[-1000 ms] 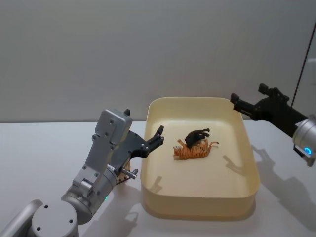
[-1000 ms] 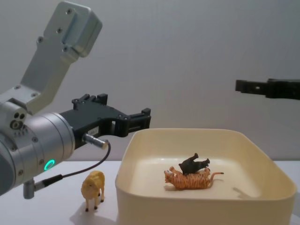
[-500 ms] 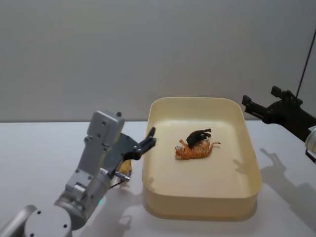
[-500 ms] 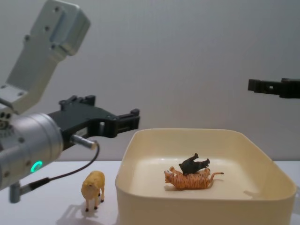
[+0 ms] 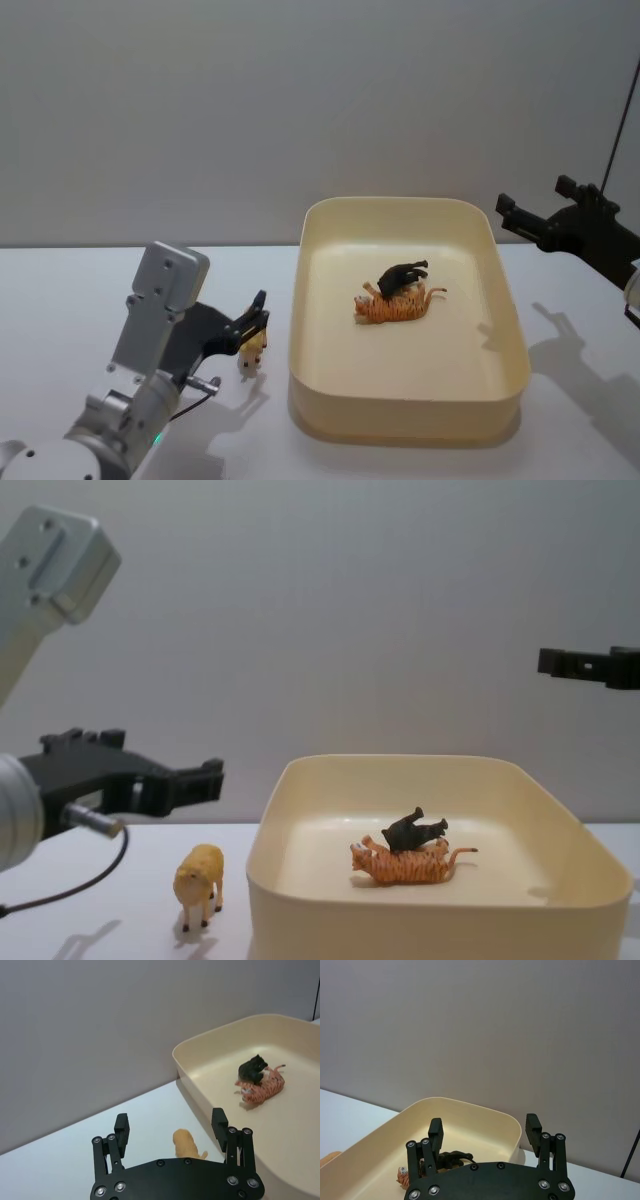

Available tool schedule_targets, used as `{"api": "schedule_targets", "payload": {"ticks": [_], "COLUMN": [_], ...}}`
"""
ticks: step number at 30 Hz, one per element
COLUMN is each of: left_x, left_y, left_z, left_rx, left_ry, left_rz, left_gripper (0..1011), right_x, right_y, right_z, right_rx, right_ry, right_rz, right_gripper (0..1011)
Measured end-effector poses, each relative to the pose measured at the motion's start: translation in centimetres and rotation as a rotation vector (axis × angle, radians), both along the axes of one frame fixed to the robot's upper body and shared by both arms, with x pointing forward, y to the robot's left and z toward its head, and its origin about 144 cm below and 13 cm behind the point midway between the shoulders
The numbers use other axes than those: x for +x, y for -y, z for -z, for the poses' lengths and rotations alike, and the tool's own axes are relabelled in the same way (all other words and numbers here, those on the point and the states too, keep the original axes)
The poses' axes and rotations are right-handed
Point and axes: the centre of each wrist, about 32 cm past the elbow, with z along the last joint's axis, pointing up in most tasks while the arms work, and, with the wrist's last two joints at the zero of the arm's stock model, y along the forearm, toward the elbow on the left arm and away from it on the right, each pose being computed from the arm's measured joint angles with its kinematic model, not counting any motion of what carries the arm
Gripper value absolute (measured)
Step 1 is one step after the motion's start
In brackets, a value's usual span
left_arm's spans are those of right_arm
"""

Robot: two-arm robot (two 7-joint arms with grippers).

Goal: Pick up the toy alternately with two hands and place it into the central storage box.

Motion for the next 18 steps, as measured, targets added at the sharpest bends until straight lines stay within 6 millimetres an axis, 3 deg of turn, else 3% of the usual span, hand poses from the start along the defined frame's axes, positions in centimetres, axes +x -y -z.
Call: {"api": "schedule_targets", "payload": {"ticks": [18], "left_x": [-0.2], "left_y": [-2.0], "left_z": [0.2], "left_rx": [0.063], "left_ry": [-0.132], "left_rz": [0.036], "left_gripper": [1001], "right_x": [-0.1], "right_y": [0.1], "right_z": [0.0], "right_rx": [0.000], "right_ry": [0.000], "right_rz": [0.003], "right_gripper": [1001]}}
